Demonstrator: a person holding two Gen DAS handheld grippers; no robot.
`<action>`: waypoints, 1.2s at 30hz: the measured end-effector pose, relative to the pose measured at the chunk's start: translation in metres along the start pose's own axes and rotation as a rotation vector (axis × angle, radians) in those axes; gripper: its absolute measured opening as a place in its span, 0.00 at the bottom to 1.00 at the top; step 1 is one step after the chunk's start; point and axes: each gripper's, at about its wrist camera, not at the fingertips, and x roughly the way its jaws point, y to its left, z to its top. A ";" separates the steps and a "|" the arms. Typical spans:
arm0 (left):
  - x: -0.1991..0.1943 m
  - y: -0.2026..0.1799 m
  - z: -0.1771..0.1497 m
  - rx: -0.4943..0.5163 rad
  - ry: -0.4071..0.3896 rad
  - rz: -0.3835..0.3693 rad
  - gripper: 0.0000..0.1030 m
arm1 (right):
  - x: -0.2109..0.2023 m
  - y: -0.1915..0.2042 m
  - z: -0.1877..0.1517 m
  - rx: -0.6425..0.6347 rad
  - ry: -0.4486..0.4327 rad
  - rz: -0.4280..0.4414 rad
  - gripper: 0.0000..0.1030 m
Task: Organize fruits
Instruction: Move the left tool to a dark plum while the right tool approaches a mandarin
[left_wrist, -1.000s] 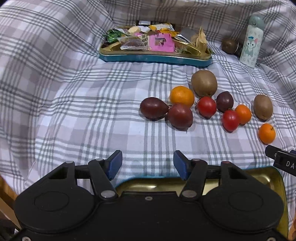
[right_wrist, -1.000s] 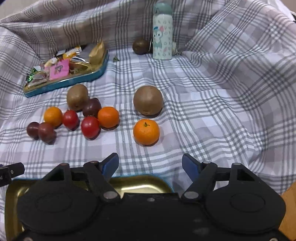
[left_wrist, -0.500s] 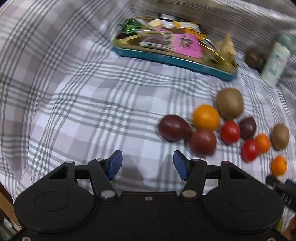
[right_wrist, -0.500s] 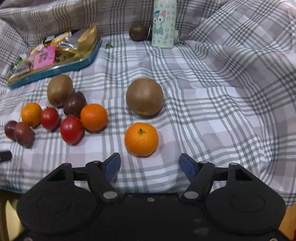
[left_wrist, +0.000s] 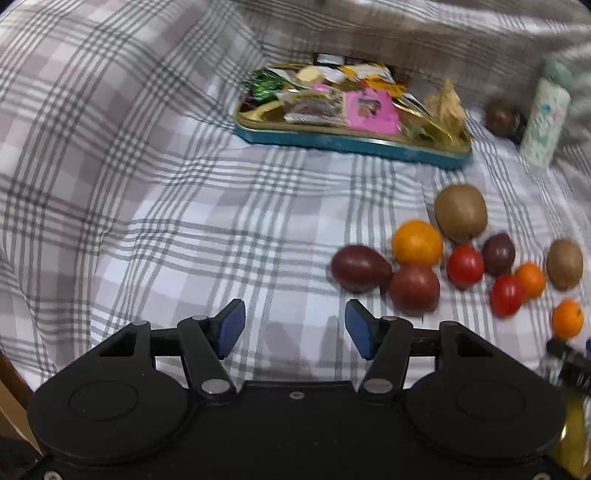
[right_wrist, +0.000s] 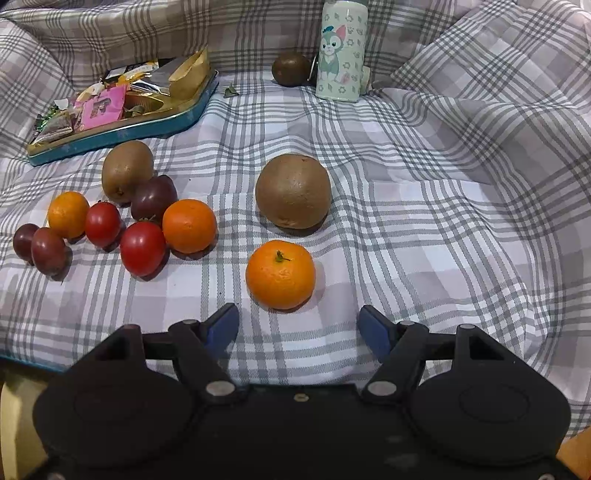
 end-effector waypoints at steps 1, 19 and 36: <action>0.001 -0.002 -0.002 0.014 0.001 -0.003 0.61 | 0.000 0.000 0.000 0.001 -0.004 0.002 0.71; 0.024 -0.026 -0.012 0.109 0.021 -0.035 0.61 | 0.020 -0.001 0.015 0.018 -0.037 0.001 0.77; 0.016 -0.041 -0.012 0.139 -0.019 -0.084 0.61 | 0.013 0.018 -0.002 -0.163 -0.156 -0.074 0.74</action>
